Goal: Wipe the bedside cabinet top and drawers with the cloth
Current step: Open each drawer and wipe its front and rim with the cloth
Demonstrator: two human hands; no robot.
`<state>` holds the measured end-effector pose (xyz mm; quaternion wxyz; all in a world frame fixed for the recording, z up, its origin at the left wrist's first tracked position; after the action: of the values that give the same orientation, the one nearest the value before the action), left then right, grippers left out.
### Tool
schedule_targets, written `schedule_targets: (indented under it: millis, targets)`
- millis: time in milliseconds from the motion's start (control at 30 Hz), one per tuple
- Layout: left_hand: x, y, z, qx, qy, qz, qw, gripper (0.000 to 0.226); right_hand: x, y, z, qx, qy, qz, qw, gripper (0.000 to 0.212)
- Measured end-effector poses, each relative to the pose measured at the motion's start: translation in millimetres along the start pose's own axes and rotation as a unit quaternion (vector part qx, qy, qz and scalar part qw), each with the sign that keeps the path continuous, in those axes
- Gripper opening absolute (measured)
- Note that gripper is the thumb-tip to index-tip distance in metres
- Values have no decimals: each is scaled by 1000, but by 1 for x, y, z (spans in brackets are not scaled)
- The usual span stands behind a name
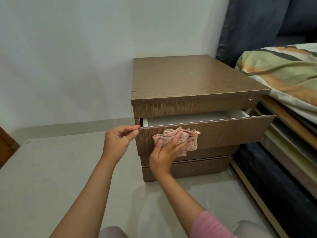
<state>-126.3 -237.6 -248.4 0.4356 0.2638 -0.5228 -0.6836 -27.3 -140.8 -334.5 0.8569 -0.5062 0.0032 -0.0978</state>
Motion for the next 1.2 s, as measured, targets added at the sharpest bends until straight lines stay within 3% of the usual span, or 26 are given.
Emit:
schedule_targets:
  millis: [267,633,1033,1200]
  targets:
    - [-5,7,-7,-54,56,90,993,17,62,47,86,-79,107,1,991,71]
    - [-29,1,16,-234,140,214,938,14,63,60,150,-89,58,-5,994,73]
    - [-36,-10,27,-257,162,211,929,17,51,64,156,-81,48,4,996,73]
    - [-35,-37,-7,-245,164,259,920,41,53,64,157,-90,42,4,995,73]
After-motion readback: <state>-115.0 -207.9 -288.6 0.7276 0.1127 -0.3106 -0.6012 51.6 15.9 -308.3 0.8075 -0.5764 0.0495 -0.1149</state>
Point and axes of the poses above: each hand's wrist, its own z-axis towards the middle knuckle, its own x-axis out of the back of the hand, y = z × x, the point moved 3 cm from there along z, towards the middle knuckle, and after that the axes turned 9 degrees about y, right-handed, at the moved point
